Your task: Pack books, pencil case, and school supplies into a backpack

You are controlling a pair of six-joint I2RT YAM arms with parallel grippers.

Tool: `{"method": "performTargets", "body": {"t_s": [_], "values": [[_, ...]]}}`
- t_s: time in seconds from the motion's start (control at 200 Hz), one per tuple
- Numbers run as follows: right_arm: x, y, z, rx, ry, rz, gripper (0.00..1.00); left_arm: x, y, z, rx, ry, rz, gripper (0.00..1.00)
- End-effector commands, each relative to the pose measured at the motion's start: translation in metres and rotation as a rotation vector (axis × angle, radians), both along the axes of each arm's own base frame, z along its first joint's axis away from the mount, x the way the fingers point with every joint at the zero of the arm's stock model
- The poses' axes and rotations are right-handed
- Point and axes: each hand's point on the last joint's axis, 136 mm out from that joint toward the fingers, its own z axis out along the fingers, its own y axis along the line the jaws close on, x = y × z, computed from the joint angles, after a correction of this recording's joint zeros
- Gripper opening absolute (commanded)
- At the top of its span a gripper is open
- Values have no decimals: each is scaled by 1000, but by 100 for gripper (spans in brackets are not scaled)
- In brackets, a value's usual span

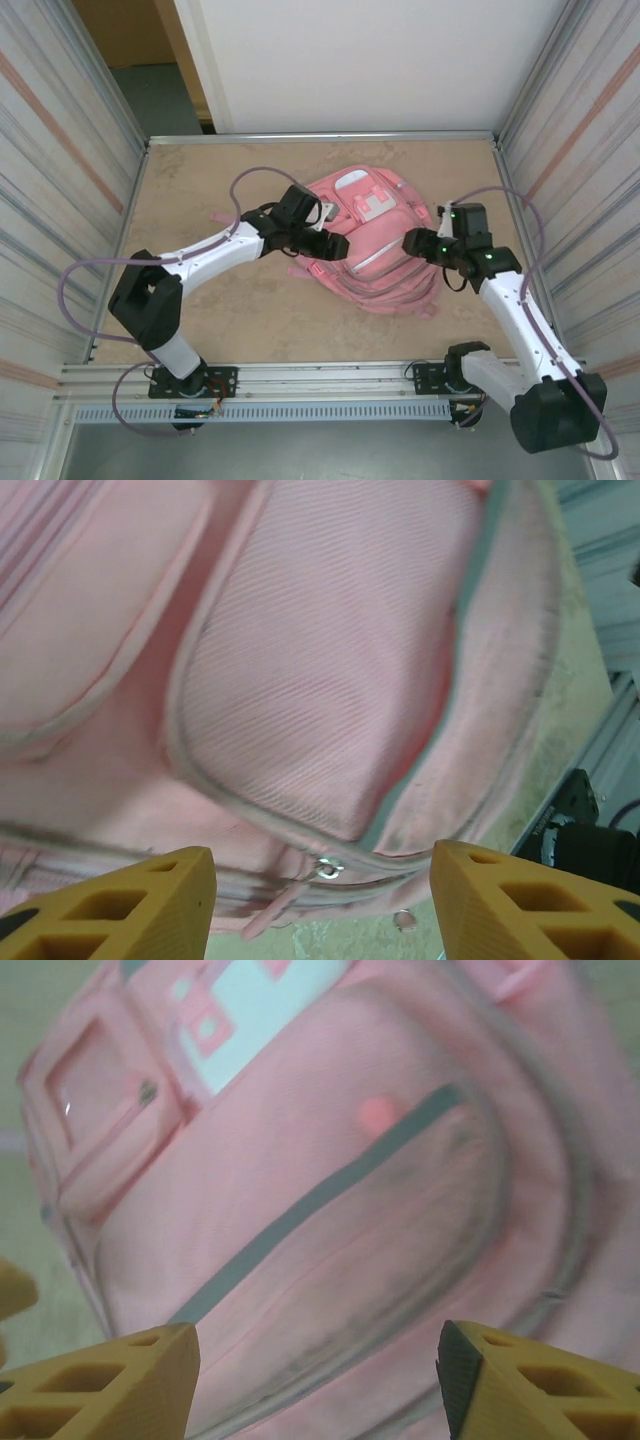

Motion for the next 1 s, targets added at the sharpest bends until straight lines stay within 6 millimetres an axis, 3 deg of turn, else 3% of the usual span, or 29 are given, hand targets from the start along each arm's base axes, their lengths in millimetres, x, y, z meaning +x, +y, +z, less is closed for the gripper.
{"method": "performTargets", "body": {"t_s": [0.0,0.175,0.266,0.366,0.476,0.536,0.651,0.697,0.802,0.997], "values": [[3,13,12,-70,-36,62,64,1,-2,-12,-10,99,88,58],[0,30,12,-33,-30,97,64,8,-13,-20,-22,108,86,59],[-5,38,-7,-18,0,134,64,11,-19,-27,-19,110,57,58],[0,33,-32,-36,22,109,64,11,-26,-43,-9,156,44,55],[8,34,-50,12,54,89,63,13,-19,-59,35,177,80,50],[13,36,-58,18,65,93,62,20,-11,-64,50,172,123,40],[21,43,-72,22,85,125,64,34,-4,-57,-27,192,182,5],[23,52,-72,35,78,179,66,36,-1,-51,-46,187,195,0],[41,61,-76,5,57,237,66,33,8,-39,-54,168,229,0],[95,87,-76,54,-8,284,62,25,16,-30,-152,236,355,0]]}}
